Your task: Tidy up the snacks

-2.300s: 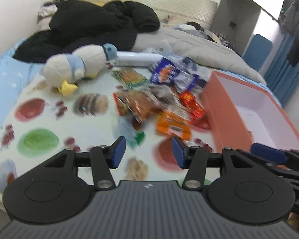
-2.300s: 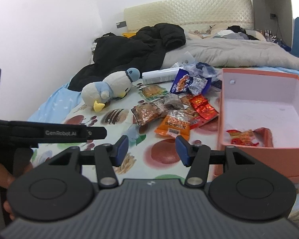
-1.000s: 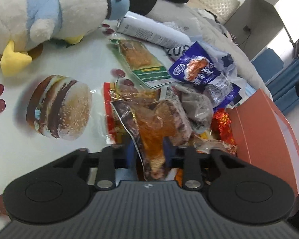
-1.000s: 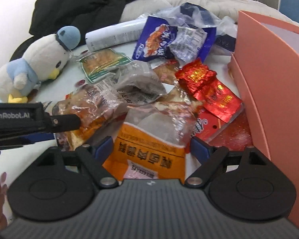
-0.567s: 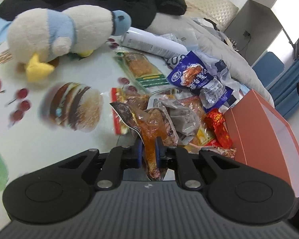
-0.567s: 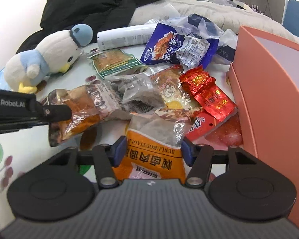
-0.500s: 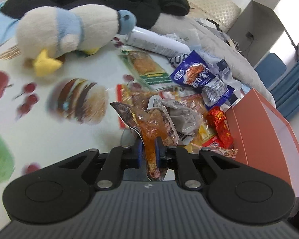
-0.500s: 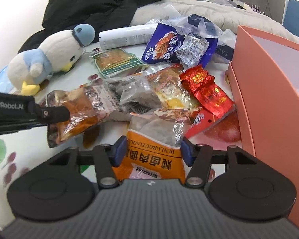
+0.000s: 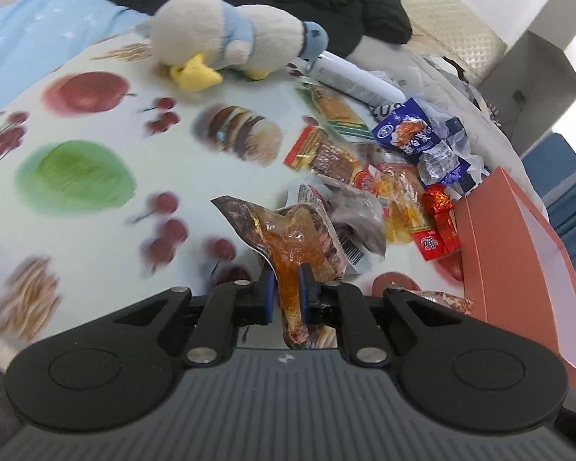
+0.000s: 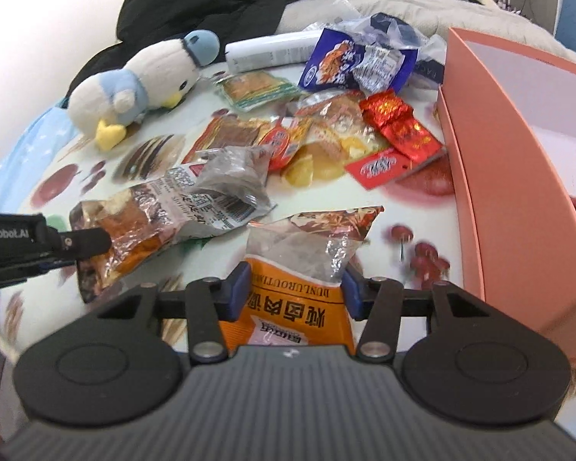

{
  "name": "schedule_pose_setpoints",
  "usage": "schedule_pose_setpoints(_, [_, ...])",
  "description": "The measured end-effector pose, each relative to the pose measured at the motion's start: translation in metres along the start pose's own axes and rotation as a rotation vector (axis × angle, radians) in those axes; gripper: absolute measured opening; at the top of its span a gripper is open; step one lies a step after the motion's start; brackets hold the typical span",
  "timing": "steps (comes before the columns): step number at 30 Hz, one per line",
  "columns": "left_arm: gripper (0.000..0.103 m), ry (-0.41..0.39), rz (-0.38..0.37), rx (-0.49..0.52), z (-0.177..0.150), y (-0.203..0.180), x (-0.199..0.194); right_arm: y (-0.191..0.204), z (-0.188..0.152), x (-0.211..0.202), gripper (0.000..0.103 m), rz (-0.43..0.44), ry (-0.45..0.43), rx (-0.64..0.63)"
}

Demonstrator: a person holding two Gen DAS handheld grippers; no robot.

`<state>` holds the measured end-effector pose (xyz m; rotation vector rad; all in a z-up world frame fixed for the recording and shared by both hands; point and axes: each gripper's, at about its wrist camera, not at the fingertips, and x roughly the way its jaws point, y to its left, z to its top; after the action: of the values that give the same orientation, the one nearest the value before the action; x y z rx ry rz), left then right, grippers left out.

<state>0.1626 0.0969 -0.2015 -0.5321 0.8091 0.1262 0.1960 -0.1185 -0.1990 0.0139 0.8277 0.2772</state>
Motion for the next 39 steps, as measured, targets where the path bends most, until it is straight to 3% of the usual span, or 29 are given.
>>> schedule_pose_setpoints(10, [0.016,0.041,0.016,-0.014,-0.022,0.006,-0.027,-0.006,-0.020,-0.024,0.052,0.016,0.013,-0.032])
schedule_pose_setpoints(11, [0.024,0.045,0.018,-0.014,-0.022,0.007,-0.027,-0.008,-0.021,-0.023,0.053,0.015,0.015,-0.028])
schedule_pose_setpoints(13, [0.047,0.058,0.036,-0.005,-0.022,0.008,-0.028,-0.012,-0.024,-0.021,0.053,0.018,0.014,-0.024])
schedule_pose_setpoints(14, [0.064,0.061,0.051,-0.003,-0.022,0.009,-0.028,-0.014,-0.025,-0.021,0.052,0.022,0.008,-0.021])
schedule_pose_setpoints(15, [0.073,0.060,0.057,0.005,-0.022,0.010,-0.030,-0.016,-0.026,-0.020,0.054,0.024,0.003,-0.015])
schedule_pose_setpoints(16, [0.075,0.056,0.057,0.016,-0.021,0.010,-0.031,-0.017,-0.027,-0.019,0.056,0.023,0.002,-0.010])
schedule_pose_setpoints(18, [0.082,0.055,0.066,0.031,-0.020,0.012,-0.035,-0.019,-0.028,-0.018,0.071,0.025,0.008,0.010])
schedule_pose_setpoints(20, [0.083,0.045,0.088,0.053,-0.017,0.012,-0.040,-0.021,-0.029,-0.018,0.086,0.033,0.002,0.032])
schedule_pose_setpoints(21, [0.083,0.038,0.093,0.069,-0.015,0.011,-0.042,-0.021,-0.029,-0.019,0.087,0.034,-0.005,0.041])
schedule_pose_setpoints(29, [0.083,-0.006,0.044,0.207,0.020,-0.022,-0.037,-0.009,-0.030,-0.011,0.086,-0.020,0.005,0.039])
schedule_pose_setpoints(34, [0.083,0.031,-0.018,0.236,0.043,-0.047,-0.006,-0.007,-0.029,-0.003,0.086,-0.058,0.019,0.025])
schedule_pose_setpoints(39, [0.083,0.061,-0.014,0.315,0.056,-0.076,0.036,-0.010,-0.027,0.003,0.071,-0.073,0.028,0.003])
